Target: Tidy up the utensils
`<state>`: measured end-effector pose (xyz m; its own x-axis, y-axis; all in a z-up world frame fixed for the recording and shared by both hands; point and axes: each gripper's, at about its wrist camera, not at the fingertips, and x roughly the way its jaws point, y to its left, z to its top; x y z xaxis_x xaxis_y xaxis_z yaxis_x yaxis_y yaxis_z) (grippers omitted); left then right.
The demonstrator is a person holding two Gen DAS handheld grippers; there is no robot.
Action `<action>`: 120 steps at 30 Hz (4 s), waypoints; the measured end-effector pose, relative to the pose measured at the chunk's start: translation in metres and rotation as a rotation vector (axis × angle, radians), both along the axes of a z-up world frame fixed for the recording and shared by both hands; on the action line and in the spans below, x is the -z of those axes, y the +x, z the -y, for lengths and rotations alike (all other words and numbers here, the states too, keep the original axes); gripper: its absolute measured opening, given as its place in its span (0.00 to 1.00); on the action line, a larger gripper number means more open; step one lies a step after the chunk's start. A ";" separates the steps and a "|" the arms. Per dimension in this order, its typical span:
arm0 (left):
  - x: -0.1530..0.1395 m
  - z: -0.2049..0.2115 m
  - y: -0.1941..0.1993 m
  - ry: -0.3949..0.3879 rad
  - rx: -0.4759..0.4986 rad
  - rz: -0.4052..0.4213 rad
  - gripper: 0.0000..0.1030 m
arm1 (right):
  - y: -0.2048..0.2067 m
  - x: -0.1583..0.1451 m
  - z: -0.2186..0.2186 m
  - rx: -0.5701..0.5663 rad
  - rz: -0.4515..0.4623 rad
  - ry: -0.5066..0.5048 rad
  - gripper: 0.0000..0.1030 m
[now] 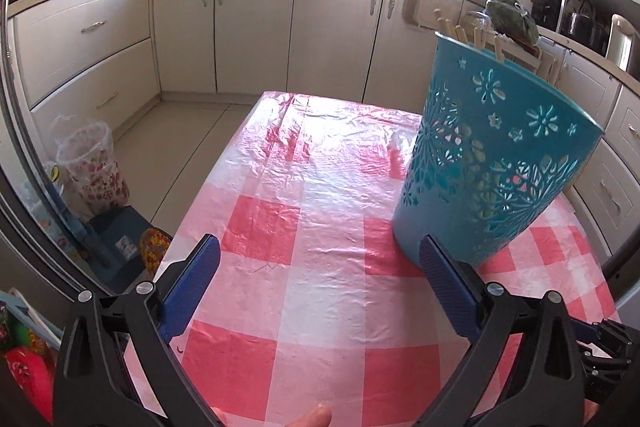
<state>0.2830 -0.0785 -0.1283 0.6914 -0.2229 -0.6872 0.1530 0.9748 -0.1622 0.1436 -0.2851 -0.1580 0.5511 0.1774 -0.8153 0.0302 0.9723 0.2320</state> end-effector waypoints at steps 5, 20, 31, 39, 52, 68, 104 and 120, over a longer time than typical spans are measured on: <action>0.004 0.004 -0.001 -0.008 0.018 -0.009 0.93 | 0.000 0.003 -0.029 -0.093 0.016 -0.234 0.16; 0.010 -0.005 0.000 -0.120 0.022 -0.038 0.93 | 0.000 -0.094 0.036 0.016 0.327 0.347 0.05; 0.004 -0.013 0.003 -0.211 -0.017 -0.006 0.93 | 0.091 -0.180 0.010 0.059 0.706 0.411 0.05; -0.011 -0.003 0.004 -0.113 -0.016 0.012 0.93 | 0.146 -0.150 -0.008 0.118 0.699 0.289 0.05; -0.001 -0.001 0.003 -0.092 -0.024 -0.053 0.93 | 0.135 -0.125 -0.022 0.117 0.686 0.166 0.05; -0.012 -0.006 -0.009 -0.014 -0.031 -0.179 0.93 | 0.058 -0.118 -0.023 0.074 0.472 0.028 0.92; -0.248 -0.034 -0.294 0.196 0.043 0.103 0.93 | -0.202 -0.272 -0.054 0.114 0.365 -0.003 0.93; -0.302 -0.079 -0.400 0.098 0.012 0.209 0.93 | -0.306 -0.323 -0.092 0.093 0.463 -0.061 0.93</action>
<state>-0.1170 0.0007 0.1740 0.8186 -0.1713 -0.5482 0.1853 0.9822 -0.0302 -0.1620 -0.1931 0.1654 0.8703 0.0694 -0.4876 0.0250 0.9825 0.1843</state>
